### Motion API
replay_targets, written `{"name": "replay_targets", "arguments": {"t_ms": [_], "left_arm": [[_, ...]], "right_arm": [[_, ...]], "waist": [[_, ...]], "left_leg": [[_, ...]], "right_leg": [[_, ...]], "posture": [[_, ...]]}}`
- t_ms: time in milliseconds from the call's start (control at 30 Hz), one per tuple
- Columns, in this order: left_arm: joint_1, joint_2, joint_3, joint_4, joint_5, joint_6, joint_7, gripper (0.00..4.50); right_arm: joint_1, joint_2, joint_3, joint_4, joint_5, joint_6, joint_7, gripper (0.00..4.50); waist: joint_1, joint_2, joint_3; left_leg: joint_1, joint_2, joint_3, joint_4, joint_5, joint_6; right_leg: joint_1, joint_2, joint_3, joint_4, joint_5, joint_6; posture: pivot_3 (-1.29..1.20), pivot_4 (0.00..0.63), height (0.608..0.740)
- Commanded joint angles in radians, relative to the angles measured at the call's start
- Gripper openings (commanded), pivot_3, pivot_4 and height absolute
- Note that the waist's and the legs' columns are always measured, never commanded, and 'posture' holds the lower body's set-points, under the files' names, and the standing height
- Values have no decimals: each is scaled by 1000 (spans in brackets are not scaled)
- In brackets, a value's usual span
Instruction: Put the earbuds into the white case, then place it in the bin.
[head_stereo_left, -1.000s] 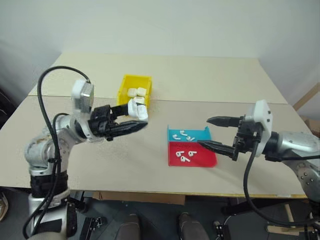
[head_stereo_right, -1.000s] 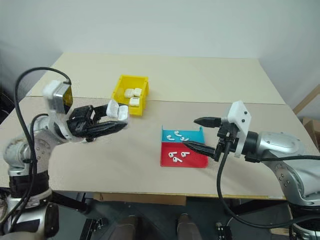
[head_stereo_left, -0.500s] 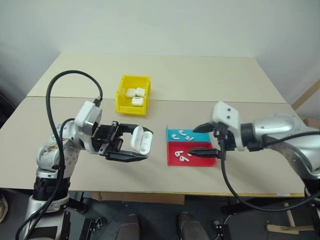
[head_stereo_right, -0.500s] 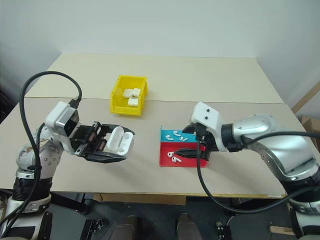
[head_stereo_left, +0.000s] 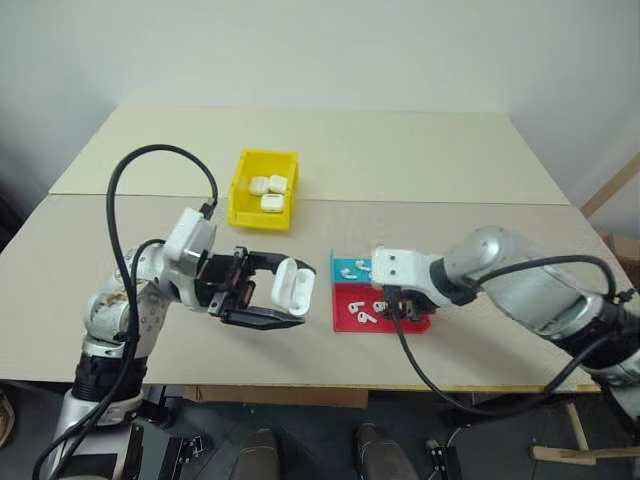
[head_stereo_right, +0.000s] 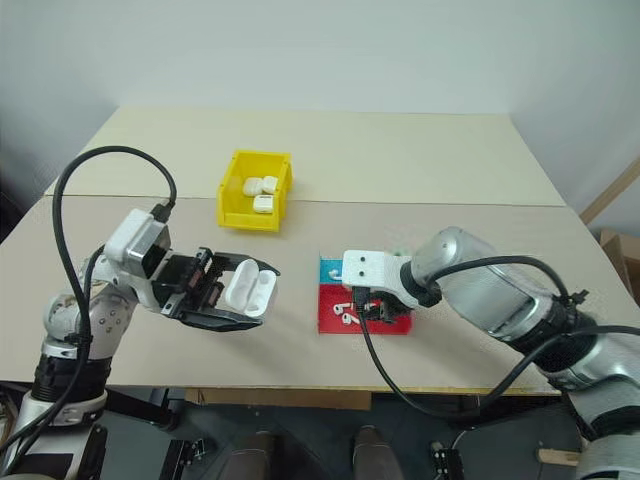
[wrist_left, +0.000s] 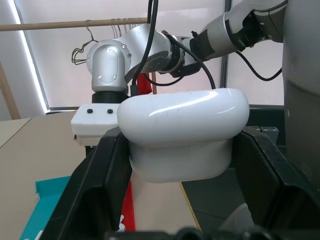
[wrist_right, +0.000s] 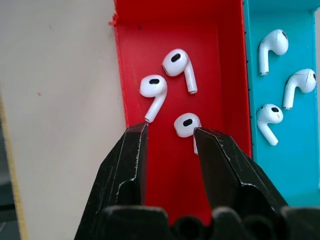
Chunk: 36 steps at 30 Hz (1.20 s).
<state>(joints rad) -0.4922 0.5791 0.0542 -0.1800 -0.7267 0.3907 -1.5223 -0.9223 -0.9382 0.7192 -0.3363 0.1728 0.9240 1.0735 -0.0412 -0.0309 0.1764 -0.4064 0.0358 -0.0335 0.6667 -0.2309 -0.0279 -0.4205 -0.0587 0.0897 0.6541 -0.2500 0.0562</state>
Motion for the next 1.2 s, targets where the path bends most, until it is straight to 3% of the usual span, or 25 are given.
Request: {"name": "replay_targets", "arguments": {"t_ms": [33,1000,1167,1200], "left_arm": [[1,6,-2,-25,-7,-21,5,2791],[63,38,5,-55,-8,-67,44,2791],[61,44,4,-49,-4,-74,42,2791],[56,45,3,-43,-4,-75,41,2791]], "right_arm": [[-36,15,3,41,-76,-71,40,1873],[19,177,-2,289,-337,-349,247,1873],[36,179,-15,277,-349,-360,258,687],[37,186,-32,274,-345,-341,249,641]], "waist": [[0,0,0],[-1,0,0],[-1,0,0],[-1,0,0]], "left_leg": [[0,0,0,0,0,0],[1,0,0,0,0,0],[2,0,0,0,0,0],[2,0,0,0,0,0]], "right_leg": [[0,0,0,0,0,0],[1,0,0,1,0,0],[1,0,0,1,0,0],[1,0,0,1,0,0]], "posture": [[0,150,740],[0,150,740],[0,150,740],[0,150,740]]}}
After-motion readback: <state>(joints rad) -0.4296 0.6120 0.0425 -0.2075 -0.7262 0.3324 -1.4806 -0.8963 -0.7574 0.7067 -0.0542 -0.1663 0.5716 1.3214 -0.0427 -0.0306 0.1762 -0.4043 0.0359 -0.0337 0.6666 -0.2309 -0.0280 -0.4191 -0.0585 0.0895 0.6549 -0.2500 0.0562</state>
